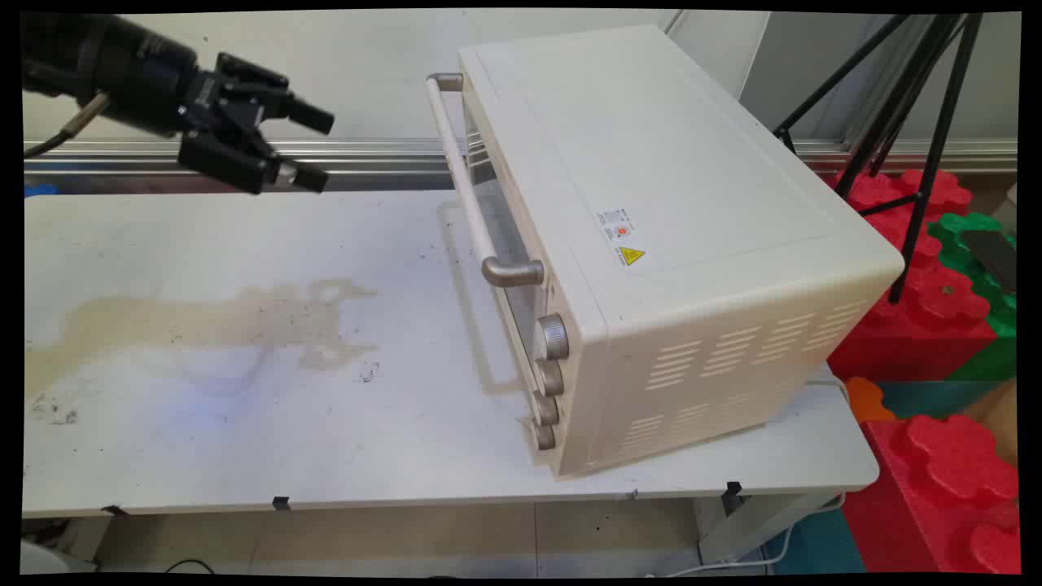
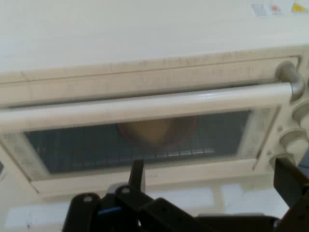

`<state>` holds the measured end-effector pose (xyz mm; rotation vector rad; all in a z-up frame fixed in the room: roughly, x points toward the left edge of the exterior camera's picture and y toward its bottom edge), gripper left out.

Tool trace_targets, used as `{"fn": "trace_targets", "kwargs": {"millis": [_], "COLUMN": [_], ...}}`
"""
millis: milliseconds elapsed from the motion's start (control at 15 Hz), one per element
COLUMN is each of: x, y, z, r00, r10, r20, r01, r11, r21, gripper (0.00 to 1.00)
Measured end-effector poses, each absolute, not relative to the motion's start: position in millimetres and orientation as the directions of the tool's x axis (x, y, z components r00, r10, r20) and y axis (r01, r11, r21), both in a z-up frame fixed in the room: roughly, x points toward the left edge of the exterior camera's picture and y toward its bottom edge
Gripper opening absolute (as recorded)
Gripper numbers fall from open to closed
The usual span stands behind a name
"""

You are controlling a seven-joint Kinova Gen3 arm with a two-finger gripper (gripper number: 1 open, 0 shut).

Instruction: Open the oven

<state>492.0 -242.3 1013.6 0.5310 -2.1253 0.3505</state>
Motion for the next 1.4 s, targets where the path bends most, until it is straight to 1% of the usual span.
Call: {"fn": "trace_targets", "kwargs": {"millis": [400, 1400], "x": [468.7, 425.1], "y": [-266.6, -306.9], "z": [1017.2, 996.0], "r00": [-0.474, -0.46], "r10": [-0.216, -0.205], "r20": [0.854, 0.864], "r01": [-0.511, -0.514], "r11": [0.857, 0.855], "r21": [-0.067, -0.071], "gripper": [1.0, 1.0]}}
